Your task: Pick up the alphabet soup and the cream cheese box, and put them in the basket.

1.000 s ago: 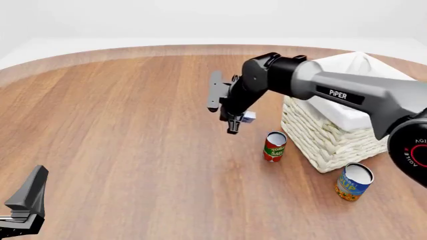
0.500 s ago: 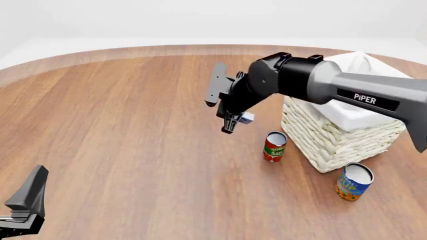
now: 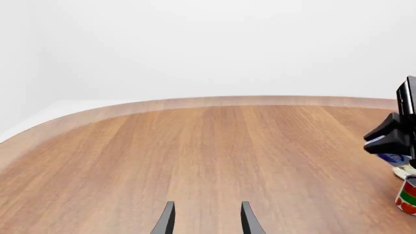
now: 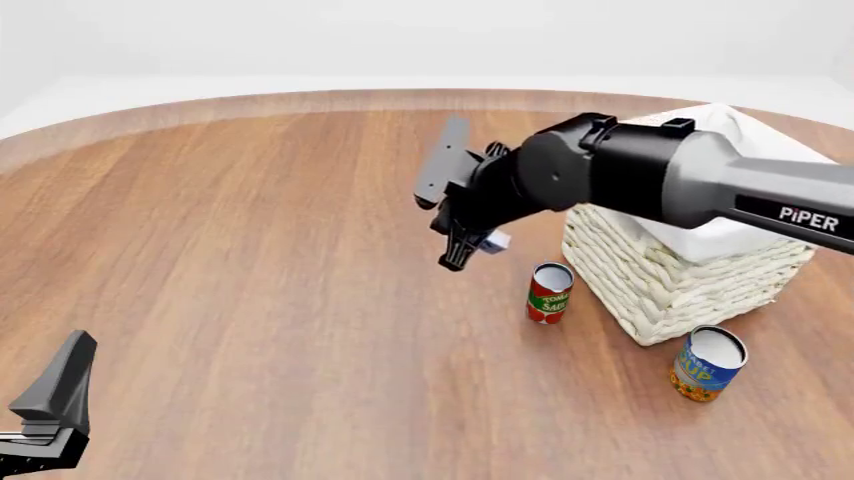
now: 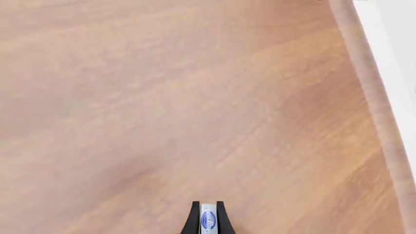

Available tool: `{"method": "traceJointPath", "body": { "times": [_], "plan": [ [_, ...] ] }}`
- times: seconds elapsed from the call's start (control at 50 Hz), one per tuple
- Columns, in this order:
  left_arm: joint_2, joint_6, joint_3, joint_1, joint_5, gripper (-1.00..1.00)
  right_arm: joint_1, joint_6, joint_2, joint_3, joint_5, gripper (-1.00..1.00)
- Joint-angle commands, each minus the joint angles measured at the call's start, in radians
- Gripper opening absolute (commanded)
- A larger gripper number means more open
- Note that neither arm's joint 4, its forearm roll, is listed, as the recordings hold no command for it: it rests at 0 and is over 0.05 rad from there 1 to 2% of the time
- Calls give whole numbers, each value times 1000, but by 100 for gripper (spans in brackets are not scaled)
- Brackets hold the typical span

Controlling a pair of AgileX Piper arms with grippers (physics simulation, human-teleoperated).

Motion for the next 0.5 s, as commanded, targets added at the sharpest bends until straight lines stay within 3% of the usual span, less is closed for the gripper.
{"method": "traceJointPath", "body": {
  "times": [0.02,0.5],
  "plan": [
    [0,0,0,0,0,100,10,58,-63,61,-46,-100],
    [0,0,0,0,0,100,73,167,-170,157,-86,-100]
  ]
}}
